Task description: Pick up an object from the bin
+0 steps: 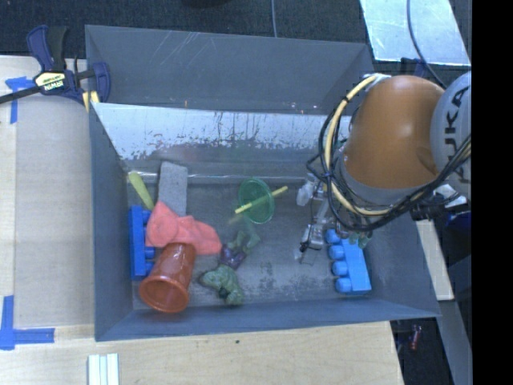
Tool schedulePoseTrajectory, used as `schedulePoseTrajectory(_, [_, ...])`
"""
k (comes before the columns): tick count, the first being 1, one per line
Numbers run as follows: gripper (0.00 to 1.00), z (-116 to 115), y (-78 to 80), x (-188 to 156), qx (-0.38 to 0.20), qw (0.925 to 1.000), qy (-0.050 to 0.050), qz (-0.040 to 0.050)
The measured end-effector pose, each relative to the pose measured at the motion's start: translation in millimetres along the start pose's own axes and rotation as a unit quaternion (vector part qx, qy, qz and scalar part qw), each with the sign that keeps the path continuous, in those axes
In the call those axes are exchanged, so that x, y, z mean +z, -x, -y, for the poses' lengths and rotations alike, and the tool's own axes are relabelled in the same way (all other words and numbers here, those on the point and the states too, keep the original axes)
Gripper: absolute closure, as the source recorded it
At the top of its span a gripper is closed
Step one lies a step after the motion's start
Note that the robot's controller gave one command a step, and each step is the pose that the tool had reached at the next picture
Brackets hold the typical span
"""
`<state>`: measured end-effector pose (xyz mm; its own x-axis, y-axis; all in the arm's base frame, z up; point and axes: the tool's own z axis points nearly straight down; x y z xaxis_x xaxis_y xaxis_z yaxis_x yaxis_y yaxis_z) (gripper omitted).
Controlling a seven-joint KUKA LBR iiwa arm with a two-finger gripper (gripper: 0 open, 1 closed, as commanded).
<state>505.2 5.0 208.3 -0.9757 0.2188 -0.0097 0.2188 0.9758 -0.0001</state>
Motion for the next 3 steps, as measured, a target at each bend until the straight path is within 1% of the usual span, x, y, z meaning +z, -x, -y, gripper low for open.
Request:
schedulePoseTrajectory(1, [0.00, -44.1, -9.6, -0.7, 0.000, 1.0000, 0.001, 0.0006])
schedulePoseTrajectory(2, [0.00, -82.3, -17.6, -19.5, -0.033, 0.9994, 0.001, 0.0019])
schedulePoseTrajectory(3, [0.00, -98.6, -20.0, 49.7, -0.010, 0.9999, 0.001, 0.0032])
